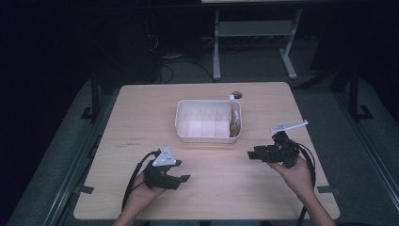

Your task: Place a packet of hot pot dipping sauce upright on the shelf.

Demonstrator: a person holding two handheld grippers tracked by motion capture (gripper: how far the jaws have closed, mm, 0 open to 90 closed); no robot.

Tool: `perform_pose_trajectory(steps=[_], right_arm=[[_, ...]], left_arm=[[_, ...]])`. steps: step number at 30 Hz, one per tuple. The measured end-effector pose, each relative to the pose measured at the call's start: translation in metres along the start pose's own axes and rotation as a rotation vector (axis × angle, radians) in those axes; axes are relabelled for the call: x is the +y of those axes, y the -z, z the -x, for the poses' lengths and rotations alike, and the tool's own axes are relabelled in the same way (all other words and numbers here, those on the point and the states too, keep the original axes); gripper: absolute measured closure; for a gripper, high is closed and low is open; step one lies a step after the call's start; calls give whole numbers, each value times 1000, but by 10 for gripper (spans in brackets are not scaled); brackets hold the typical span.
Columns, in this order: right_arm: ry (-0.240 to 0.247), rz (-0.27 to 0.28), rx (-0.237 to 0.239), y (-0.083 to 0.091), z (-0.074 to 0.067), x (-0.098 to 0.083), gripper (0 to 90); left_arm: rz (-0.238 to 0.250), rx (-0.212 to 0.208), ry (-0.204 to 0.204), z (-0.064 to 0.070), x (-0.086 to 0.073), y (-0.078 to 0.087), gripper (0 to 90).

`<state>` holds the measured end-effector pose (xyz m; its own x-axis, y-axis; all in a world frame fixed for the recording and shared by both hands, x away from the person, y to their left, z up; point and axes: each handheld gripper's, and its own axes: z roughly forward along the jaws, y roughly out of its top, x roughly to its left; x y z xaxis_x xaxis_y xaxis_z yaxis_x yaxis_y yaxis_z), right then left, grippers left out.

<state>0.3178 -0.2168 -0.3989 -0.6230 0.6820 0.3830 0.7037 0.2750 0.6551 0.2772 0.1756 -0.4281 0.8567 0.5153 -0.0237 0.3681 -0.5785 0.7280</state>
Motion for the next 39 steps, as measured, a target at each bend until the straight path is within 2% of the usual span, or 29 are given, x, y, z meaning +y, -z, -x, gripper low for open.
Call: perform_pose_trajectory(steps=[20,39], right_arm=[[-8,-9,7,1,3,-31,518],[-33,-8,4,4,13,-62,491]], left_arm=[[0,0,-8,1,0,-1,371],[5,-13,-8,4,1,-1,368]])
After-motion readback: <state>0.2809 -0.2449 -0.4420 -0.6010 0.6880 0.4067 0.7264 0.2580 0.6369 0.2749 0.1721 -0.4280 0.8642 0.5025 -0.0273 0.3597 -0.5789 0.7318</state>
